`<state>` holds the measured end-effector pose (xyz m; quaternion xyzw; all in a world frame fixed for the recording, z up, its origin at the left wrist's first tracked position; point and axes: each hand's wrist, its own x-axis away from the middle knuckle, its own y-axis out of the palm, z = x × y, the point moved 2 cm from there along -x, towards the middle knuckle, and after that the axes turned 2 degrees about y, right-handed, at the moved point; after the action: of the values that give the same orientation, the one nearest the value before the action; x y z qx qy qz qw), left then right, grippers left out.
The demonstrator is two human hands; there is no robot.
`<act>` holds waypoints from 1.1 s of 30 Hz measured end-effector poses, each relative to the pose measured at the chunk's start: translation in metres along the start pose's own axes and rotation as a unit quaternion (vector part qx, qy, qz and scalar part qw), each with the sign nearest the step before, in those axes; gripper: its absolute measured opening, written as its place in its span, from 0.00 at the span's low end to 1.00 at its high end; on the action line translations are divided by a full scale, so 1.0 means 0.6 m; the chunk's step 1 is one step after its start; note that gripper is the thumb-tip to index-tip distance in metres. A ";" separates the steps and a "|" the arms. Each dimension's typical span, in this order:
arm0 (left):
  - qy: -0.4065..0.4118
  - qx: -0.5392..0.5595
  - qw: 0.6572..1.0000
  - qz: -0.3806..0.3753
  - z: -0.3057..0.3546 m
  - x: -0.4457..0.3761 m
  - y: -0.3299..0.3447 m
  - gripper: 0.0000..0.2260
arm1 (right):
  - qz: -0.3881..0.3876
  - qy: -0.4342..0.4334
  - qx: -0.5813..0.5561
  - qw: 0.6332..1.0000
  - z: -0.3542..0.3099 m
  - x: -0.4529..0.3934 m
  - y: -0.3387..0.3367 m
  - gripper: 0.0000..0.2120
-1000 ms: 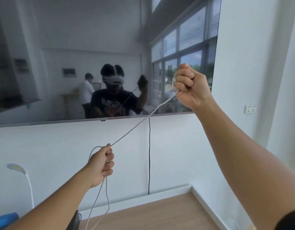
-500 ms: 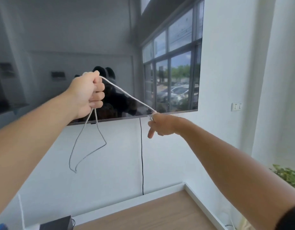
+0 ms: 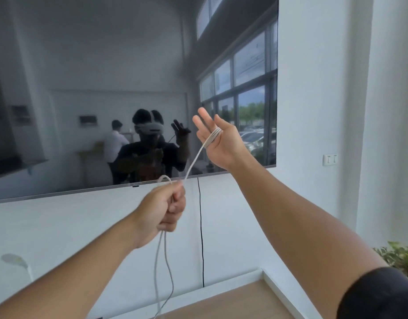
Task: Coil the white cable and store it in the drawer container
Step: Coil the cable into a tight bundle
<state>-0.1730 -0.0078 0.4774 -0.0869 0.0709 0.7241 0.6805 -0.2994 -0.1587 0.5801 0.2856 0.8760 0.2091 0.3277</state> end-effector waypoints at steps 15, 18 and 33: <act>-0.029 0.056 0.995 0.075 0.030 -0.070 -0.053 0.20 | -0.308 0.154 0.115 0.932 0.013 0.106 0.079 0.20; 0.001 0.007 0.997 0.075 0.084 -0.064 -0.057 0.20 | -0.291 0.208 0.297 0.886 0.067 0.136 0.039 0.17; 0.083 -0.277 0.945 0.153 -0.021 0.042 -0.054 0.16 | -0.106 0.134 0.332 0.928 0.232 0.112 0.016 0.18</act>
<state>-0.1415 0.0161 0.4599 -0.3199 -0.0639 0.8006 0.5026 -0.2411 -0.0836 0.4578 0.2528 0.9563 -0.0935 0.1136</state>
